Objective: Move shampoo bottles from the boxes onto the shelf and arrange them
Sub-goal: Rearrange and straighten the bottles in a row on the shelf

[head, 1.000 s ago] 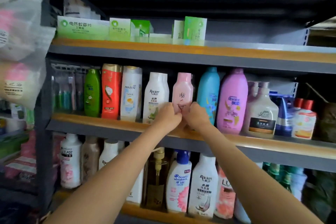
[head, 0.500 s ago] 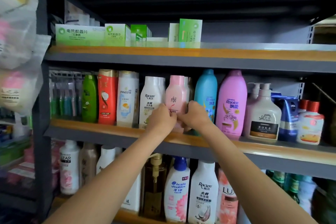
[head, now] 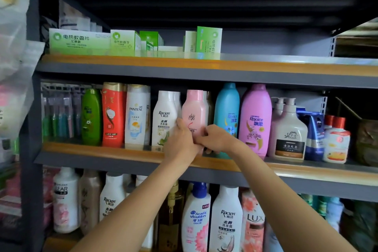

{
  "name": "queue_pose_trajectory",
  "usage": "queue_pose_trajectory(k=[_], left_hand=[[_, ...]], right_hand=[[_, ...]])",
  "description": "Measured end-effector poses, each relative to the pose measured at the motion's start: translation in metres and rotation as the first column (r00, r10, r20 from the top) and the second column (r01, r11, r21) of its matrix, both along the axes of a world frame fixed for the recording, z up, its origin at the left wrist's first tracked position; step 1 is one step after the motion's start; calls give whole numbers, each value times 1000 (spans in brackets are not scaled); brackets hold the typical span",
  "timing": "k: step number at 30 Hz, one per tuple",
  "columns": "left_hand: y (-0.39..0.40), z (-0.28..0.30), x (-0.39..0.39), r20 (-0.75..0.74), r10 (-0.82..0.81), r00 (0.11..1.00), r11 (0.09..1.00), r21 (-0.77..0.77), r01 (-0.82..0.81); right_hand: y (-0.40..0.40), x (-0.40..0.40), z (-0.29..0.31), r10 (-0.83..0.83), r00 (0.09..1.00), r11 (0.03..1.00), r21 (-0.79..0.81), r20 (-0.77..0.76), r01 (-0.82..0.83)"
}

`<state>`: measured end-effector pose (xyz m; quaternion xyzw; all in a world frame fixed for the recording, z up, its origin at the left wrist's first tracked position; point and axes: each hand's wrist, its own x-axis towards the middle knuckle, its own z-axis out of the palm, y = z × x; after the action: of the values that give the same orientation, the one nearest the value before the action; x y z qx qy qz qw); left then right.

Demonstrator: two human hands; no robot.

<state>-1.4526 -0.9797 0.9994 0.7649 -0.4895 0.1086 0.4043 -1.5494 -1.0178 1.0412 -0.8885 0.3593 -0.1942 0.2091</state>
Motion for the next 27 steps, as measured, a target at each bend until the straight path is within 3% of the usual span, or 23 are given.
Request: queue_pose_trajectory(k=[2,4,6,8,10,14,21,25,27], left_hand=[[-1,-1,0,14,16,1000,1000,-17,-16],[0,-1,0,36,16,999,1000,-20,-15],[-1,-1,1,66,8,998,1000,-21,-6],[0,-2,2,78,10,997,1000,-28,-8],[-1,-4,2,80,19,997,1000,-26,-17],[-1,-4,1,86,24,996,999,-35,-21],[-1,-4,2,77,34,996,999,-38,-31],[0,-4,1,80,41,996,998,-52,-37],[0,-3,2,82,45,996,998,-50,-41]], right_hand=[[-2,-3,2,1,1000,1000,4,2,-1],[-3,-10,4,-51,998,980,-193,-23,46],[-4,-19,5,-204,964,805,-590,-171,65],[-8,-25,3,-307,880,673,-736,-363,-69],[-15,-28,0,-332,815,636,-751,-474,-178],[-19,-19,0,-397,791,545,-813,-465,-204],[-12,0,-2,-509,731,551,-824,-454,-128],[-14,0,-6,-442,811,611,-791,-383,-40],[-16,1,-7,-362,908,693,-712,-210,112]])
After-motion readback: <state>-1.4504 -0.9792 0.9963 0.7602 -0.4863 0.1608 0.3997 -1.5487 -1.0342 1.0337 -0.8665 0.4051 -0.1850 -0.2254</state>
